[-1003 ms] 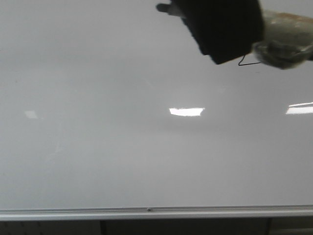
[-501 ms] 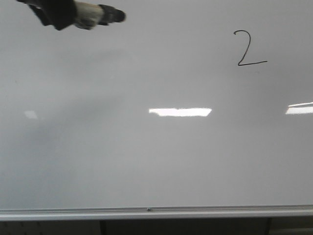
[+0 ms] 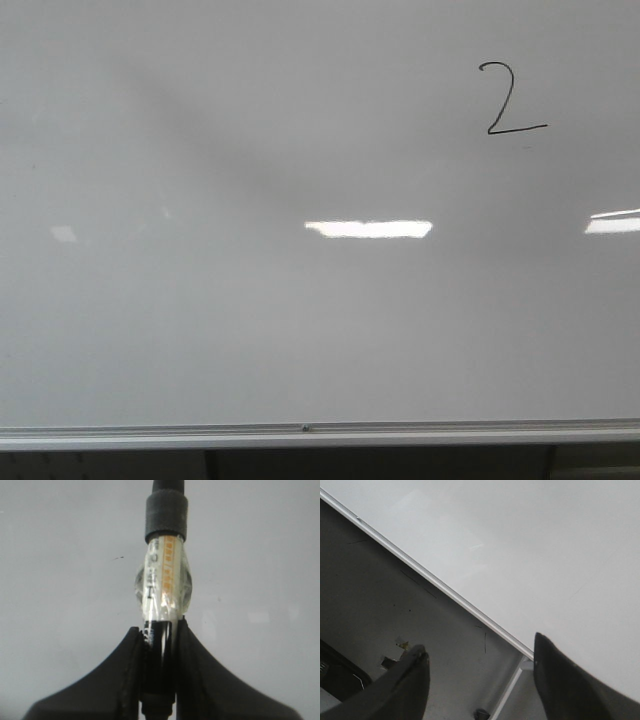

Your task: Write number 2 on whiteboard

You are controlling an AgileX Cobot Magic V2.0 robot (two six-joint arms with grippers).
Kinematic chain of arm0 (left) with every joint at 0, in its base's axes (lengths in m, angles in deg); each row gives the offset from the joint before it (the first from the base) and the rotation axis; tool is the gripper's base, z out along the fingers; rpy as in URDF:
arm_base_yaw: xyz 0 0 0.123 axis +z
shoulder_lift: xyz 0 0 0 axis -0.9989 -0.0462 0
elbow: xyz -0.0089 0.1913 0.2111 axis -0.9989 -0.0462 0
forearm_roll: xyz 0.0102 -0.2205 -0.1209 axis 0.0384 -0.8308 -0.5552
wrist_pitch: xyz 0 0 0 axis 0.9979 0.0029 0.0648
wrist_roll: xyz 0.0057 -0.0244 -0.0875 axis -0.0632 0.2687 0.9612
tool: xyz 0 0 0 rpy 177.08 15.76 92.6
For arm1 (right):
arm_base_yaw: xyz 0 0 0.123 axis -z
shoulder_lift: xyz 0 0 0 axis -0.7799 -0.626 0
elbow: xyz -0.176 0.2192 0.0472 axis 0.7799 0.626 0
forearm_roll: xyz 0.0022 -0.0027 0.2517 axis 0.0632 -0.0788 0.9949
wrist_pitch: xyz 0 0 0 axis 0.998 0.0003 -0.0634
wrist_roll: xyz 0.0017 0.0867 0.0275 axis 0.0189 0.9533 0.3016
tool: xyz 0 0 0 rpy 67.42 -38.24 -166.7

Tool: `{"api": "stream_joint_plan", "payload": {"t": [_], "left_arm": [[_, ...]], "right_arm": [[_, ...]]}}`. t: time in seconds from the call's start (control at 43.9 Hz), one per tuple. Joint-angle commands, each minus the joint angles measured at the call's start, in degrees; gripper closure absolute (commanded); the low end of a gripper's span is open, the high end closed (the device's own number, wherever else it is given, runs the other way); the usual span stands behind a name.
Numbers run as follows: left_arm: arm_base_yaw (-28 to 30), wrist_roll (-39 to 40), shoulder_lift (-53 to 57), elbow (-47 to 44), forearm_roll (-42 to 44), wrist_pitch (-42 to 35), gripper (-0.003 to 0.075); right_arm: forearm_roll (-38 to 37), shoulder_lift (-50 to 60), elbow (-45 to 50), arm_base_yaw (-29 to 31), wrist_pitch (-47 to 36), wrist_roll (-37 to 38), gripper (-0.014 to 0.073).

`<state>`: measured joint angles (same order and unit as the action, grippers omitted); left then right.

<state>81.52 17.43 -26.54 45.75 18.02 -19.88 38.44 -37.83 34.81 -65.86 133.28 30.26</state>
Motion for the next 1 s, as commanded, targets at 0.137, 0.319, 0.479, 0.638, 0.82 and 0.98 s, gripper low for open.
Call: {"api": "stream_joint_plan", "payload": {"t": [0.137, 0.319, 0.479, 0.638, 0.82, 0.98], "left_arm": [[2.6, 1.2, -5.5, -5.5, -1.3, -29.9, 0.0661], [3.0, 1.2, -12.1, -5.5, -1.3, -40.7, 0.0659], [5.2, 0.8, -15.5, -4.7, -5.1, -43.8, 0.0657], [7.6, -1.0, -17.8, -4.7, -8.0, -47.8, 0.0657], [7.6, -5.0, -20.5, -4.7, -9.6, -50.5, 0.0657], [7.6, -5.1, -22.1, -4.7, -9.7, -52.7, 0.0625]], "right_arm": [[0.4, 0.2, -1.3, -0.1, -3.9, 0.4, 0.0116], [0.4, 0.2, -1.3, -0.1, -3.9, 0.4, 0.0116], [0.4, 0.2, -1.3, -0.1, -3.9, 0.4, 0.0116], [1.2, 0.2, -1.3, -0.1, -3.9, 0.4, 0.0116], [1.6, 0.2, -1.3, -0.1, -3.9, 0.4, 0.0116], [1.8, 0.2, -1.3, -0.1, -3.9, 0.4, 0.0116]]}}
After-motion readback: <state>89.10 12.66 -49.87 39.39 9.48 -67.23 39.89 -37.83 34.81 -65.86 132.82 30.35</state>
